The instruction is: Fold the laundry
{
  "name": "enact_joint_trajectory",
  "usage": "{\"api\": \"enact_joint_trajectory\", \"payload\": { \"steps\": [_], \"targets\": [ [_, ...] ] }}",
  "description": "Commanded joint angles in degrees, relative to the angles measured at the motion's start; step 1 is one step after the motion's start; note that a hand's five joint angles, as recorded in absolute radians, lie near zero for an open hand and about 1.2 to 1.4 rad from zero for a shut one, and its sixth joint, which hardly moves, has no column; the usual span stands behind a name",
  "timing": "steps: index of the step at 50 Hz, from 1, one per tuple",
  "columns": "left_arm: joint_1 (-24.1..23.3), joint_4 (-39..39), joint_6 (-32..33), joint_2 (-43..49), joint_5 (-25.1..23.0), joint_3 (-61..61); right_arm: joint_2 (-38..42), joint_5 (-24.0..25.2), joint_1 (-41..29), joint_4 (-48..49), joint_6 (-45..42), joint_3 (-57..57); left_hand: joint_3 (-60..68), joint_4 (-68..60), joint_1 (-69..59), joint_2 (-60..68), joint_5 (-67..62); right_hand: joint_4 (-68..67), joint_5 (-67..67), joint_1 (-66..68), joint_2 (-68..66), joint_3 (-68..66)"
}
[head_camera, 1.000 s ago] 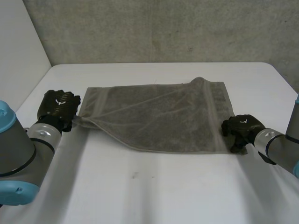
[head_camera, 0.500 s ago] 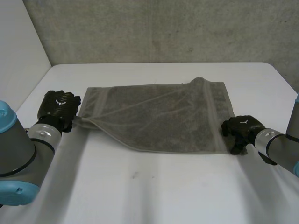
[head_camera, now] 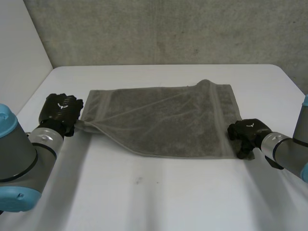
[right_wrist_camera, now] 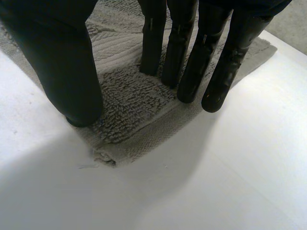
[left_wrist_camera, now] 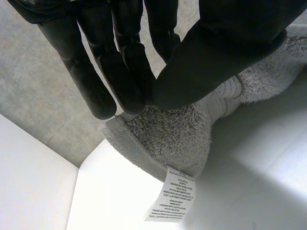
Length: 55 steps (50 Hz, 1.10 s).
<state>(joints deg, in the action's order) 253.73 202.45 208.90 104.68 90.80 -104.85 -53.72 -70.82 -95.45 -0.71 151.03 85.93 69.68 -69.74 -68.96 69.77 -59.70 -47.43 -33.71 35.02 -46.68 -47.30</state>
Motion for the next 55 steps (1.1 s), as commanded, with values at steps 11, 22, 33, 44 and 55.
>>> {"api": "enact_joint_trajectory", "payload": {
  "steps": [11, 22, 33, 44, 55],
  "targets": [
    [0.01, -0.04, 0.01, 0.00, 0.07, 0.00, -0.94, -0.89, -0.18, 0.01, 0.32, -1.03, 10.32, -10.26, -11.04, 10.23, -10.30, -9.93, -13.65, 22.33, -10.67, -10.05],
    [0.01, -0.04, 0.01, 0.00, 0.07, 0.00, -1.56, -0.63, -0.27, -0.08, 1.90, -0.76, 10.32, -10.26, -11.04, 10.23, -10.30, -12.45, -16.16, 24.85, -13.19, -12.57],
    [0.01, -0.04, 0.01, 0.00, 0.07, -0.09, -0.77, -0.54, -0.27, 0.01, 1.81, -0.94, 10.32, -10.26, -11.04, 10.23, -10.30, -16.82, -20.54, 29.22, -17.56, -16.95],
    [0.01, -0.04, 0.10, -0.09, 0.07, -0.09, -1.56, -0.98, -0.09, -0.78, 1.99, -0.94, 10.32, -10.26, -11.04, 10.23, -10.30, -9.76, -13.48, 22.16, -10.50, -9.88],
    [0.01, -0.04, 0.10, -0.09, 0.07, -0.09, -5.34, -0.63, 0.26, -5.79, 1.99, 1.08, 10.32, -10.26, -11.04, 10.23, -10.30, 6.39, 2.67, 6.01, 5.65, 6.27]
  ]
}}
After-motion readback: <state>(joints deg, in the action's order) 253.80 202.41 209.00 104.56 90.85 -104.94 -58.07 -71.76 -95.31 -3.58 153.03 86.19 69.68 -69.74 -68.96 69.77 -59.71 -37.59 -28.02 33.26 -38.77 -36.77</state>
